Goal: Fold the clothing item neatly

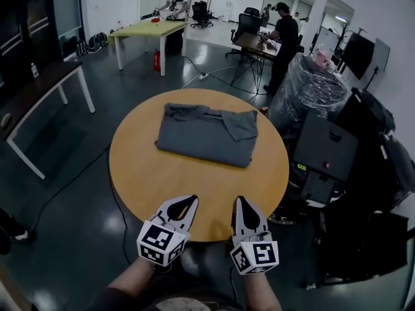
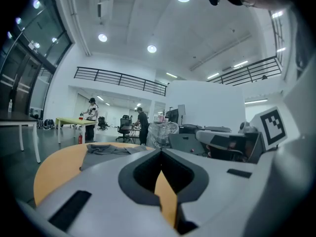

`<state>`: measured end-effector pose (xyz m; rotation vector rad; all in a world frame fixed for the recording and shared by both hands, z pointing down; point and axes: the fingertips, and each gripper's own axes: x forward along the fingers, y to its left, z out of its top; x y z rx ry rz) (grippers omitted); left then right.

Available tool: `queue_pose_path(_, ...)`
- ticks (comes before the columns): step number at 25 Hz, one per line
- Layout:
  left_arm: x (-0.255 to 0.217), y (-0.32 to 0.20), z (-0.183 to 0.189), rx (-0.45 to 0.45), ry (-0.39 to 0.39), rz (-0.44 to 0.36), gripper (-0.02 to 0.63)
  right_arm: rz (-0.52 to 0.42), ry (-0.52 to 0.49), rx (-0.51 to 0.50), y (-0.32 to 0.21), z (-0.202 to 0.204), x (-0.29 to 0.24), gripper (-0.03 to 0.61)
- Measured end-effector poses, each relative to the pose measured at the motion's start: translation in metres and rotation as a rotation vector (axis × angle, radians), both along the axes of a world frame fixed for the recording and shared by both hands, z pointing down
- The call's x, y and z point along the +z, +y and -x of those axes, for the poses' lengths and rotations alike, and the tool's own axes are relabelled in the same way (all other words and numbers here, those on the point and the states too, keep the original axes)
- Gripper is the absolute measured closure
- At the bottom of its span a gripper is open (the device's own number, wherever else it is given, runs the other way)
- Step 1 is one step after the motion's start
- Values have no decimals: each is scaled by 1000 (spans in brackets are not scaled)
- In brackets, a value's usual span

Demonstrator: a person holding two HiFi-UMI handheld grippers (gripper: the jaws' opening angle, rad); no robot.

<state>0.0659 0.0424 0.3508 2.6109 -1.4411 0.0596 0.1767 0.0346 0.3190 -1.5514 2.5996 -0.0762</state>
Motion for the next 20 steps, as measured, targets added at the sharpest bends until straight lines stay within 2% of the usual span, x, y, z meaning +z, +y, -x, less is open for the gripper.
queue_pose_path(7, 14, 75, -25, 6, 5, 21, 606, 32, 26, -5, 69, -19, 24, 589)
queue_pose_path(14, 36, 119, -27, -2, 15, 78, 605, 79, 51, -10, 109, -23, 51, 589)
queue_pose_path(20, 41, 155, -28, 50, 7, 91, 605, 107, 53, 27, 136, -20, 57, 591)
